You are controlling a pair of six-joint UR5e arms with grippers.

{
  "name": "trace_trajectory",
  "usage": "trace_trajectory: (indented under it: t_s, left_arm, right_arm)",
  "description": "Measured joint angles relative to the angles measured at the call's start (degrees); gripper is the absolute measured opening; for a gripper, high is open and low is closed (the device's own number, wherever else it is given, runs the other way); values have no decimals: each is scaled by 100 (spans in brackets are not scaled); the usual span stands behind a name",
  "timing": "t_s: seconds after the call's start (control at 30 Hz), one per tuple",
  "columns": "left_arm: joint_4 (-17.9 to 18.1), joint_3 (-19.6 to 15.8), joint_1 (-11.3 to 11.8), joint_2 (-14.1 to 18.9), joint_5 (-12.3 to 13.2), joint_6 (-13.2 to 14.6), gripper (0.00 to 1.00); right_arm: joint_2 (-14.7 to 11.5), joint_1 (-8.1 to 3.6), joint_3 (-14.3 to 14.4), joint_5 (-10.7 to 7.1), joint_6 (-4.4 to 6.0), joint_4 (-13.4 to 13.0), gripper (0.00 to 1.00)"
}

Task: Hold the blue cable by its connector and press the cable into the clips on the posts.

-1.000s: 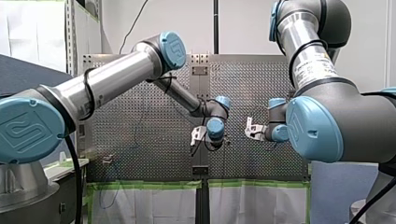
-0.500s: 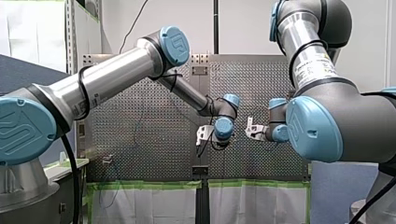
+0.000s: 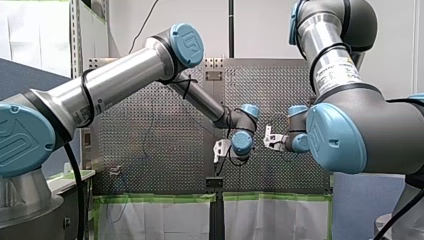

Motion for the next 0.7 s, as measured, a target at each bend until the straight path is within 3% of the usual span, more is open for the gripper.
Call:
trace_trajectory:
  t_s: [0.17, 0.7]
  left_arm:
    - [266, -76, -15, 19, 29, -36, 100]
    - [589, -84, -18, 22, 48, -77, 100]
  right_arm:
    - [3, -3, 0, 2, 0, 5, 0]
    - [11, -6, 0, 2, 0, -2, 0]
